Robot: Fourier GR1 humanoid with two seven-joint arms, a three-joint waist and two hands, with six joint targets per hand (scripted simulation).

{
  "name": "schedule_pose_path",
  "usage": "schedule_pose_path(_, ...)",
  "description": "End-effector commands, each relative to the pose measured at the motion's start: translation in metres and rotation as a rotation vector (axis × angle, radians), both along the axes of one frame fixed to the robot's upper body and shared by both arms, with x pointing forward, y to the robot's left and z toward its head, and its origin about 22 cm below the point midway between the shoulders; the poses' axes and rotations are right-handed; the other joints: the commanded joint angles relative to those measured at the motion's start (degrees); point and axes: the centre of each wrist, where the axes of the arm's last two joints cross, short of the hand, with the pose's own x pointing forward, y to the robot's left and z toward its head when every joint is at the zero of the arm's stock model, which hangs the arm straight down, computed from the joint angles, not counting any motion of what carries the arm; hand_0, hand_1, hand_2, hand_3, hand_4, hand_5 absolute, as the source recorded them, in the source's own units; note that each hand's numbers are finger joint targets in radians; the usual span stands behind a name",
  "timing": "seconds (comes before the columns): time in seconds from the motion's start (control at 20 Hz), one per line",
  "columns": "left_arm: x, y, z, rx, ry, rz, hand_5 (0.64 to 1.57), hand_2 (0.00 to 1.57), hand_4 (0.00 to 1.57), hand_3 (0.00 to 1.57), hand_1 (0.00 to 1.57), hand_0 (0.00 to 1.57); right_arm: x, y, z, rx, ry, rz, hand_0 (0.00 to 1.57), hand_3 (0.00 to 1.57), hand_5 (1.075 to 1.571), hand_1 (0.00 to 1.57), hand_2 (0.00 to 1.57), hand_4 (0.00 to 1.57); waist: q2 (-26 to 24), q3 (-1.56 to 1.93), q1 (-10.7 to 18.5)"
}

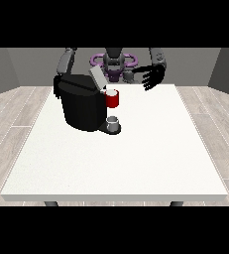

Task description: Insert the coffee pod into the coffee machine and close the lid

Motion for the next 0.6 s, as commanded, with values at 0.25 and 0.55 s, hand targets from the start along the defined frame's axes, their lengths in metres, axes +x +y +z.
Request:
schedule_pose_path(0.25,-0.091,0.043,-0.106,-0.118,0.239,0.108,1.571,0.00,0.34,0.00,0.00,0.00,-0.016,0.059,0.003,-0.070,0.033,0.160,0.00,0.00,1.571,0.00,0.00,0.00,-14.47,-0.02,-0.36)
schedule_pose_path(0.55,-0.169,0.091,-0.151,-0.146,0.367,0.212,1.571,0.00,0.32,0.00,0.00,0.00,-0.026,0.119,0.031,-0.044,-0.012,0.296,0.00,0.00,1.571,0.00,0.00,0.20,-20.76,-0.01,-4.36)
